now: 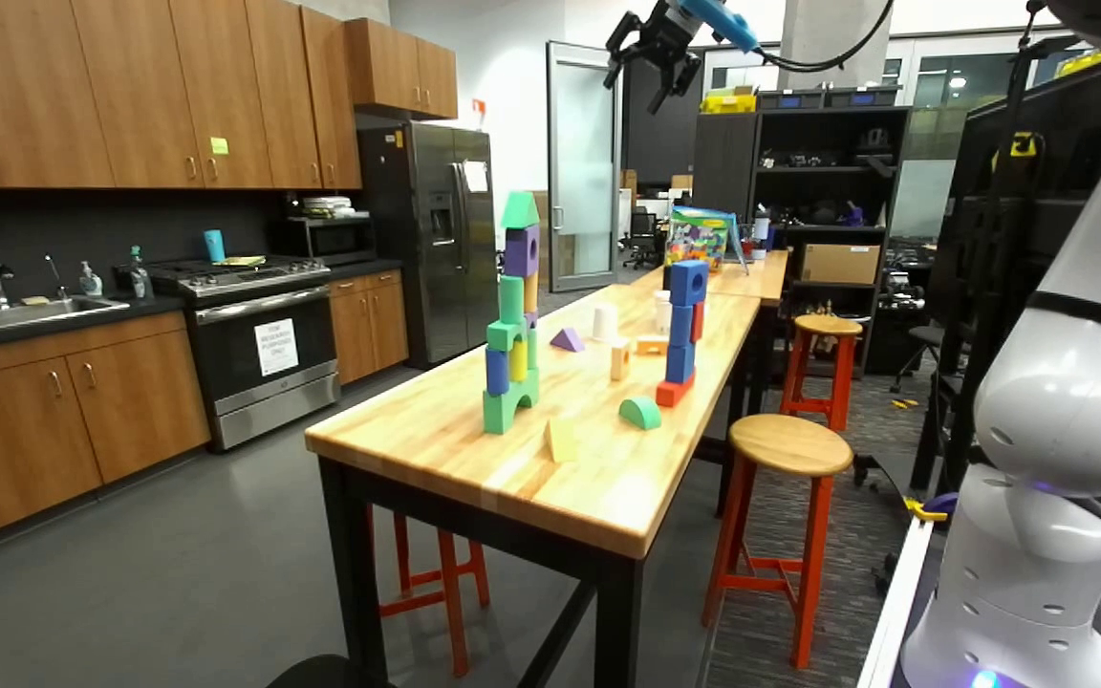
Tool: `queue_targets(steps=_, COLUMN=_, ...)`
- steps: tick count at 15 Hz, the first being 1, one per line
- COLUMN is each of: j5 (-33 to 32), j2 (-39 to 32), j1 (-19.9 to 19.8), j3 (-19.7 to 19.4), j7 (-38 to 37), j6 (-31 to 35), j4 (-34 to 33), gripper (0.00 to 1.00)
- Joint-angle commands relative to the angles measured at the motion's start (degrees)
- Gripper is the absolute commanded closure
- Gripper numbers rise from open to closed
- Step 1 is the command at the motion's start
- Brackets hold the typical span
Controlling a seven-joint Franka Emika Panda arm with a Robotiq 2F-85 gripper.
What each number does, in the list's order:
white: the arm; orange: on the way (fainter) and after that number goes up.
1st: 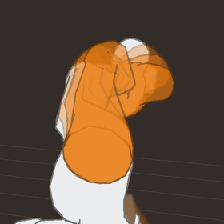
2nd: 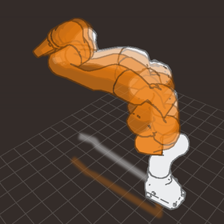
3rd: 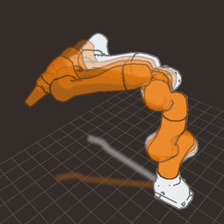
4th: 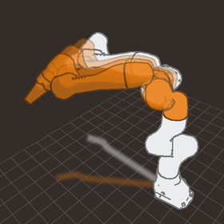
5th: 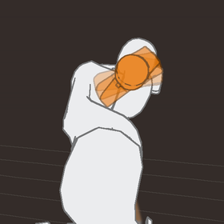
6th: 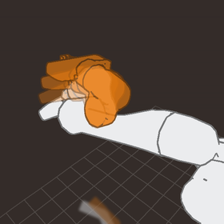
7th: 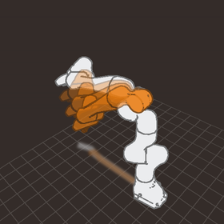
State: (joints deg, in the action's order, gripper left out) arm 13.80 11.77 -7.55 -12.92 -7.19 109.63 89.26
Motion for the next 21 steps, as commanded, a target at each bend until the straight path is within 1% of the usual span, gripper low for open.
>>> queue_targets(steps=1, j5=1.67, j2=-7.75, j1=-1.9, j3=-1.58, j7=-2.51, j6=-2.34, j4=-11.16, gripper=0.0)
queue_targets(steps=4, j5=3.77, j2=-12.75, j1=-4.23, j3=-3.54, j7=-3.46, j6=-3.84, j4=-17.87, gripper=0.0)
queue_targets(steps=7, j5=8.8, j2=-17.32, j1=-7.42, j3=-5.16, j7=-3.79, j6=-5.65, j4=-22.79, gripper=0.0)
queue_targets(steps=11, j5=14.55, j2=-23.48, j1=-12.58, j3=-5.73, j7=-5.66, j6=-6.17, j4=-28.51, gripper=0.0)
queue_targets(steps=13, j5=15.35, j2=-25.87, j1=-14.57, j3=-5.17, j7=-6.98, j6=-6.79, j4=-30.67, gripper=0.0)
queue_targets(steps=14, j5=15.63, j2=-26.68, j1=-15.46, j3=-4.82, j7=-6.97, j6=-7.02, j4=-31.42, gripper=0.0)
queue_targets(steps=15, j5=14.45, j2=-23.61, j1=-13.54, j3=-5.49, j7=-5.03, j6=-4.78, j4=-26.51, gripper=0.0)
queue_targets(steps=21, j5=14.53, j2=-24.32, j1=-13.75, j3=-5.45, j7=-4.92, j6=-4.67, j4=-26.89, gripper=0.0)
